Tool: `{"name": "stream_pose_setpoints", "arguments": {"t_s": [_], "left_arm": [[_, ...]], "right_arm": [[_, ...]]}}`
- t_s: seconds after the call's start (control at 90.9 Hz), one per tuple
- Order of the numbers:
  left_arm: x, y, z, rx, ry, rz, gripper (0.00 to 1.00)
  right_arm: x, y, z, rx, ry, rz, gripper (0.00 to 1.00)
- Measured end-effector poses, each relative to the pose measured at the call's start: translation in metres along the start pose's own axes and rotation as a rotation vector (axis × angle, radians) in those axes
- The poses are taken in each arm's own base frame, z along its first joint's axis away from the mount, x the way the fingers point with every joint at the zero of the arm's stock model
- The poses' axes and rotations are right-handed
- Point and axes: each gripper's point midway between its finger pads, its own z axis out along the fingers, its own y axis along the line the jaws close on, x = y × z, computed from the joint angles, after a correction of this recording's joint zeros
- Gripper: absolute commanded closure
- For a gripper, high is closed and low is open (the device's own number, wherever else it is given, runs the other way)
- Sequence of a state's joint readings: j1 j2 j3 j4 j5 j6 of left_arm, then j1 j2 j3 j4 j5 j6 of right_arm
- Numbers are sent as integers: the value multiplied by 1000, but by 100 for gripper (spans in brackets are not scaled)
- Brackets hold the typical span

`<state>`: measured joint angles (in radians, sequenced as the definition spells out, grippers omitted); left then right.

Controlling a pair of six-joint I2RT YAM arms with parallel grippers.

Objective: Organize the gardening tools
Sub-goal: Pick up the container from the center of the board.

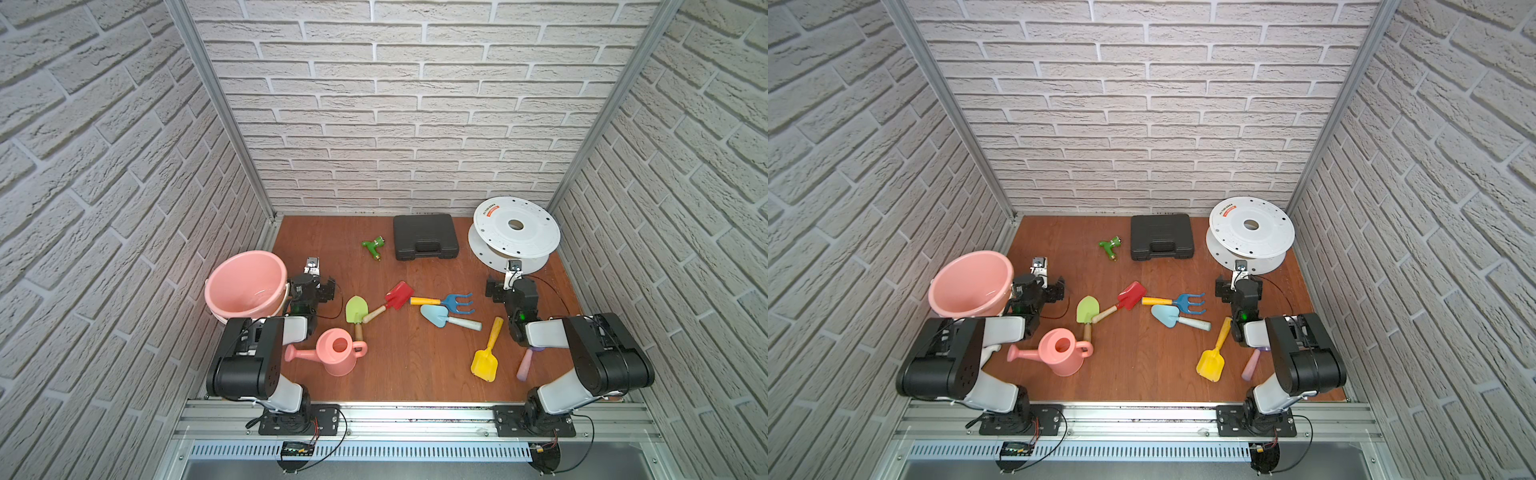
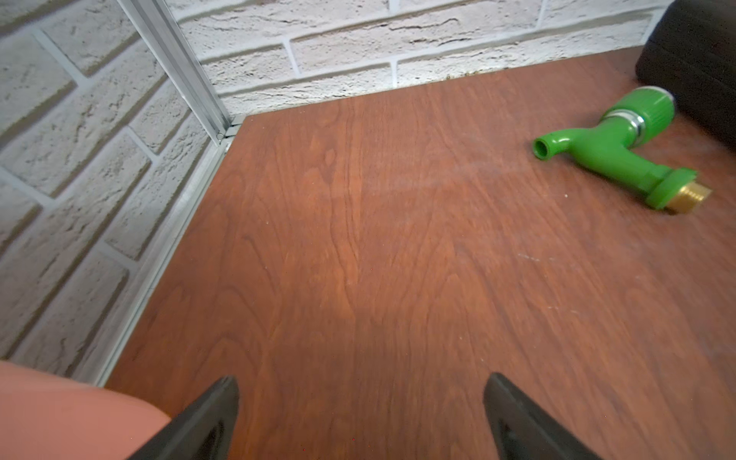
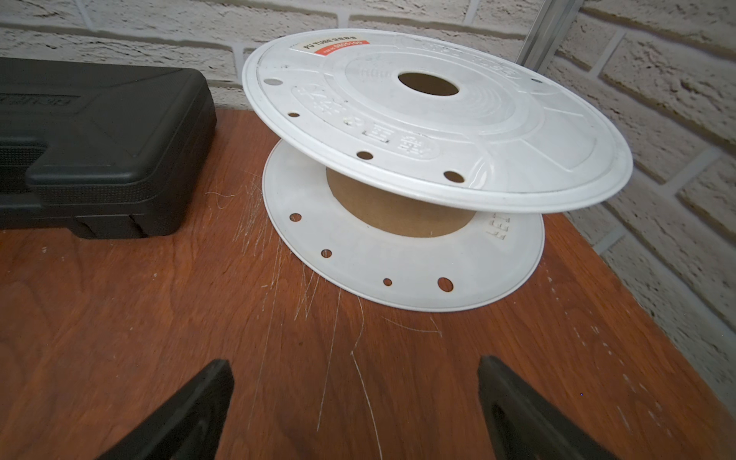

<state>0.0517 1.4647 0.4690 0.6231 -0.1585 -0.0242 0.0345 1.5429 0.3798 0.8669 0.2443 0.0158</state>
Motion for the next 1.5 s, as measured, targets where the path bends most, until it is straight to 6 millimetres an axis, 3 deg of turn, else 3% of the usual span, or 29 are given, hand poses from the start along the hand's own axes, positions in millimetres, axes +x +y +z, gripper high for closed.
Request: {"name": "stream_pose_setpoints", "arguments": {"t_s": [0.077, 0.33, 0.44, 0.495, 0.594, 0.737, 0.847, 0.968, 1.1, 1.166, 1.342, 1.496], "left_arm": [[-34, 6, -9, -25, -48, -8, 2], [-160, 26, -69, -43, -240, -139, 2], [-184, 29, -87, -24, -278, -186, 2], [-183, 29, -91, -14, -270, -200, 2], [-174, 29, -91, -7, -237, -233, 2], [-163, 40, -98, -50, -196, -325, 2], [-161, 58, -111, -77, -198, -381, 2], [-161, 69, -122, -101, -171, -398, 2], [-166, 76, -122, -136, -96, -405, 2], [-160, 82, -114, -165, -35, -404, 7], [-105, 95, -88, -251, 225, -398, 15], [-66, 100, -84, -285, 386, -394, 25]], "right_arm": [[-5, -1, -4, 5, -30, 5, 1], [3, 0, -12, 10, -39, -2, 1], [0, 3, -9, -3, -24, -23, 1], [-5, 8, -6, -12, 12, -44, 1], [-46, 13, -13, -27, -42, -31, 1], [-107, 5, -55, -55, -198, 182, 1], [-133, 0, -79, -92, -218, 406, 1], [-154, 17, -96, -236, -198, 535, 1], [-153, 51, -108, -392, -91, 566, 1], [-146, 69, -114, -447, -32, 552, 1], [-123, 101, -126, -526, 78, 503, 1], [-116, 113, -133, -552, 112, 476, 1]]}}
